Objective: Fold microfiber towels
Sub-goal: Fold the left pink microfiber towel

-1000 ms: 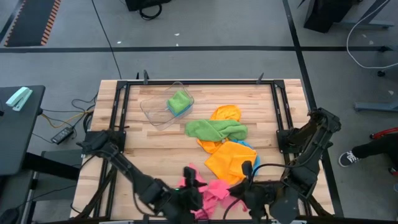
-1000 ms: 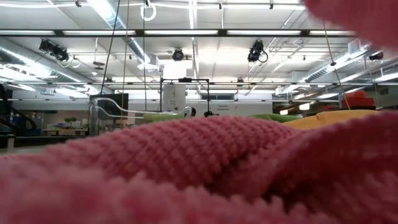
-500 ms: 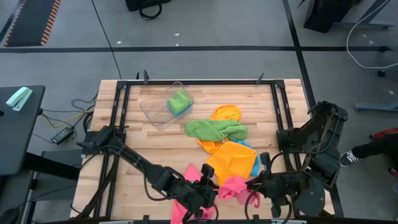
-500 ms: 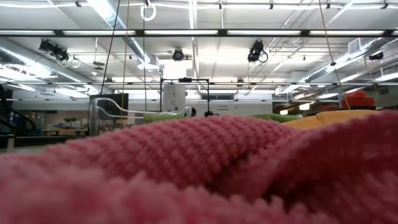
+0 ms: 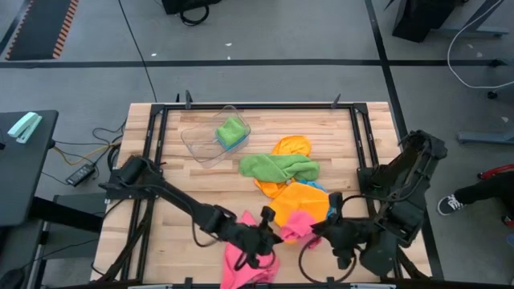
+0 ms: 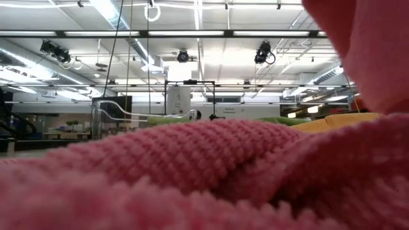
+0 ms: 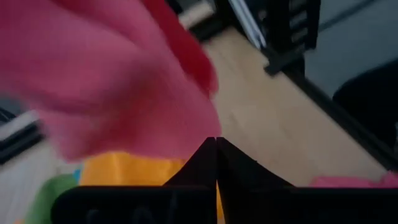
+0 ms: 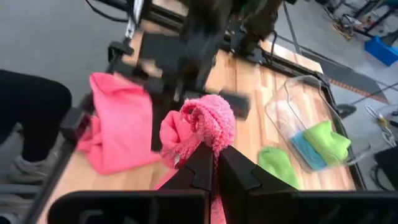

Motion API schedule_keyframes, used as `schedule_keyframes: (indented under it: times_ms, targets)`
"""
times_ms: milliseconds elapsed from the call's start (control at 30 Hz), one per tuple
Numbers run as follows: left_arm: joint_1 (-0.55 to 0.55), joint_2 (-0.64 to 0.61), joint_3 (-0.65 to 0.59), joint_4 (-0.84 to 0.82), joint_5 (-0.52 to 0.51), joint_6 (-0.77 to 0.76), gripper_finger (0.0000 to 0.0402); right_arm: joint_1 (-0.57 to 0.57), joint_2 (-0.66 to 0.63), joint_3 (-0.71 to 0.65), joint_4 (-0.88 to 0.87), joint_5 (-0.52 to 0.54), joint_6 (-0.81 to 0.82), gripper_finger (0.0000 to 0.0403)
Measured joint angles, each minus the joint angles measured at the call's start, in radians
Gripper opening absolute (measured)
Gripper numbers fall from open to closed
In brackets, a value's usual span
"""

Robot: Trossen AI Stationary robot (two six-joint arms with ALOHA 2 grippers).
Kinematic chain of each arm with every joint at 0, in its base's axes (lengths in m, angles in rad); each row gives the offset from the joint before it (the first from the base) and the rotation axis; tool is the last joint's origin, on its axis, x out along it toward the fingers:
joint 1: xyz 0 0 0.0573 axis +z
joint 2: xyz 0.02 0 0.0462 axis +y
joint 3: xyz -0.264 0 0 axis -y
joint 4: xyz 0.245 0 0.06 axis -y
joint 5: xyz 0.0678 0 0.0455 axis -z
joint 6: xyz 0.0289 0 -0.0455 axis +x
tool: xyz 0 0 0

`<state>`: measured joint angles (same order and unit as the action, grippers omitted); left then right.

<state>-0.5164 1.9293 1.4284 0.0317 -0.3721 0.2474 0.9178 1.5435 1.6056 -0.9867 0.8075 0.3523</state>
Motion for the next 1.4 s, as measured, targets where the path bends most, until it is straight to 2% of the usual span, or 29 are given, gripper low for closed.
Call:
schedule_keyframes:
  times_ms: [67,233,300,533,800,967,1133,1233,1400]
  targets:
    - [0.009,-0.045,-0.06,0.069,0.003,-0.001,0.0011,-0.022,-0.001,-0.026,0.004,0.0,0.001,0.0019]
    - [0.052,-0.156,-0.223,0.088,0.005,-0.054,0.0029,-0.103,-0.001,-0.101,0.072,0.004,-0.037,0.0019]
    - [0.076,-0.195,-0.292,0.146,0.004,-0.061,0.0032,-0.136,0.0,-0.137,0.113,0.002,-0.08,0.0019]
    - [0.18,-0.316,-0.484,0.221,0.004,-0.041,0.0018,-0.26,-0.003,-0.192,0.149,-0.01,-0.209,0.0019]
    - [0.297,-0.504,-0.685,0.33,0.049,0.028,0.0017,-0.429,-0.025,-0.191,0.259,-0.114,-0.343,0.0019]
    - [0.352,-0.587,-0.749,0.319,0.047,0.003,0.0052,-0.539,-0.026,-0.19,0.385,-0.219,-0.423,0.0019]
    - [0.369,-0.641,-0.755,0.24,0.067,0.022,0.0114,-0.62,-0.029,-0.19,0.465,-0.311,-0.451,0.0019]
    - [0.382,-0.67,-0.755,0.178,0.067,0.034,0.0154,-0.65,-0.034,-0.184,0.499,-0.347,-0.448,0.0019]
    - [0.395,-0.672,-0.755,0.171,0.14,0.052,0.0209,-0.664,-0.037,-0.175,0.587,-0.372,-0.422,0.0019]
